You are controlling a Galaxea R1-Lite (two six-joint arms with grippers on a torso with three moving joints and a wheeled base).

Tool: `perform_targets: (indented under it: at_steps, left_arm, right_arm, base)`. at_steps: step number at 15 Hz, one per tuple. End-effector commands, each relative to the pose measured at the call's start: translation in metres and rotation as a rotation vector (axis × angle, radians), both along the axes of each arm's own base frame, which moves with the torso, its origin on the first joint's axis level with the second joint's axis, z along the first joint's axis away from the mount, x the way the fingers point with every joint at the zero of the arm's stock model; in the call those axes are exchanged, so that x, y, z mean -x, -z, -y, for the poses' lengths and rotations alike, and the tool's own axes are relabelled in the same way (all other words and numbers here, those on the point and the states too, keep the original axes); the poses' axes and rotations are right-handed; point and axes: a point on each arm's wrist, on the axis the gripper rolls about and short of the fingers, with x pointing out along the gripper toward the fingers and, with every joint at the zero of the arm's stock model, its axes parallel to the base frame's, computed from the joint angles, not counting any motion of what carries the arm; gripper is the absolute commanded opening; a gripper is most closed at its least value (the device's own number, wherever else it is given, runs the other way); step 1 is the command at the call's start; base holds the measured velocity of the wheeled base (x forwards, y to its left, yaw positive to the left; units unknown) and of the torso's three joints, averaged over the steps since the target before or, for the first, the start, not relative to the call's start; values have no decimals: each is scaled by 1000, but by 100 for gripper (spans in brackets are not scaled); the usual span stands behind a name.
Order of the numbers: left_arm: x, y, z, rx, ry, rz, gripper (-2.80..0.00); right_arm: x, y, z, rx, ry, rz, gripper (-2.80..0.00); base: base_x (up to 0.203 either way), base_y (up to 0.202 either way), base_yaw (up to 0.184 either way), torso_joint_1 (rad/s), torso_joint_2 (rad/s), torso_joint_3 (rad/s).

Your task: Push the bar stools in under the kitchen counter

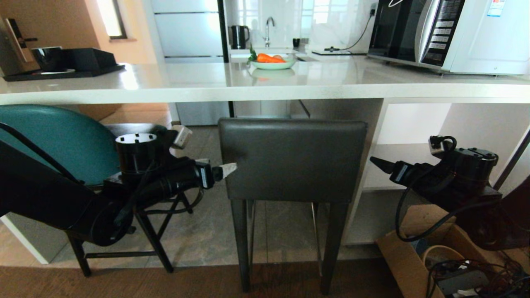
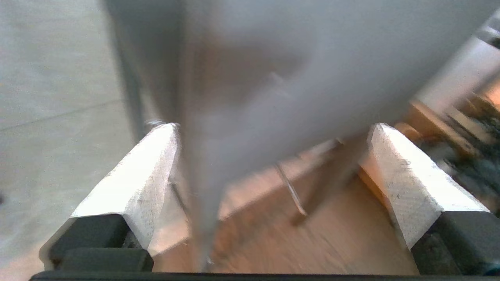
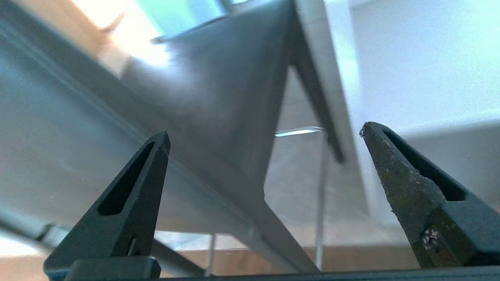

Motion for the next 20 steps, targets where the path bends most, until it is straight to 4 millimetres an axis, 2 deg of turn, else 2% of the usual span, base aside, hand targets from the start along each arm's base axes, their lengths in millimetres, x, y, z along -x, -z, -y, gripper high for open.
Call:
perform_targets:
  at_steps: [1, 3, 5, 8, 12, 15, 20]
  left_arm:
    - [0, -4, 9, -7, -36, 14, -280]
    - [2, -3, 16, -10, -20, 11, -280]
    - [-7, 6, 20, -17, -22, -6, -280]
    - [-22, 9, 23, -13, -31, 7, -280]
    - [-38, 17, 27, -13, -37, 7, -280]
    - [-41, 19, 27, -14, -40, 6, -280]
    - [-46, 16, 17, -10, -66, 16, -280]
  right_arm:
    - [18, -18, -12, 3, 10, 23, -280]
    - [33, -22, -26, -2, -33, -22, -280]
    - [37, -20, -36, 1, -60, -38, -280]
    - [21, -22, -38, 1, -58, -32, -280]
    - [-12, -26, -44, 4, -59, -60, -280]
    - [-18, -25, -58, 7, -93, -76, -280]
    - [-36, -17, -63, 6, -98, -83, -280]
  base:
    - [0, 0, 0, 0, 0, 0]
    - [0, 0, 0, 0, 0, 0]
    - [0, 0, 0, 0, 0, 0]
    - [0, 0, 0, 0, 0, 0]
    - [0, 0, 0, 0, 0, 0]
    - [0, 0, 0, 0, 0, 0]
    - [0, 0, 0, 0, 0, 0]
